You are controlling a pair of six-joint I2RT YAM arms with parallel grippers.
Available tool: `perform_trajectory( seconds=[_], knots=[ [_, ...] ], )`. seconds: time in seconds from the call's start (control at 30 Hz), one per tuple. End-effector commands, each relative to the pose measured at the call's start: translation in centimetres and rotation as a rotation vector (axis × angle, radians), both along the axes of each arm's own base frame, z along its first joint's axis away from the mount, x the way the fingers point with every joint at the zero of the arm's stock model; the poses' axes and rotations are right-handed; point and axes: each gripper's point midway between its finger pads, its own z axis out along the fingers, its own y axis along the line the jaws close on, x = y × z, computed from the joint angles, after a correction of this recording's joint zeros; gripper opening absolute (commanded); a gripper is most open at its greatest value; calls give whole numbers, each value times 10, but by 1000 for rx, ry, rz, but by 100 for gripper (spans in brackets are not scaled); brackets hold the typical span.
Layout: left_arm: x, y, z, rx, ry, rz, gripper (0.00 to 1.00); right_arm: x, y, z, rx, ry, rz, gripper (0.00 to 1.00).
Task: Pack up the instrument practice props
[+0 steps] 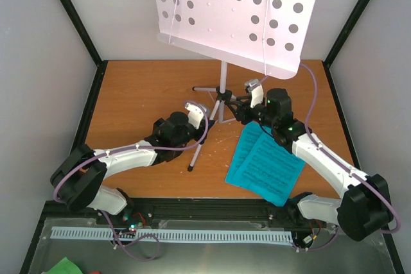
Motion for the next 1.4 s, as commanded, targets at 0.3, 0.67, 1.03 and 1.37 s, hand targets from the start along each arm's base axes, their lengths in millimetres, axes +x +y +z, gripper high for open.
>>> perform_trajectory(
  seconds=[0.3,0.67,1.03,1.37],
  knots=[
    [-14,-9,6,-31,-28,-84,2,-8,14,7,333,293,-47,35],
    [-19,1,-9,7,-44,-81,3,-5,28,5,306,285,8,27],
    [-21,2,-6,-2,-41,-81,3,-6,32,4,141,182,7,3],
    [-25,4,1,-15,-49,-86,3,0,12,-30,-579,-214,-46,3]
  ],
)
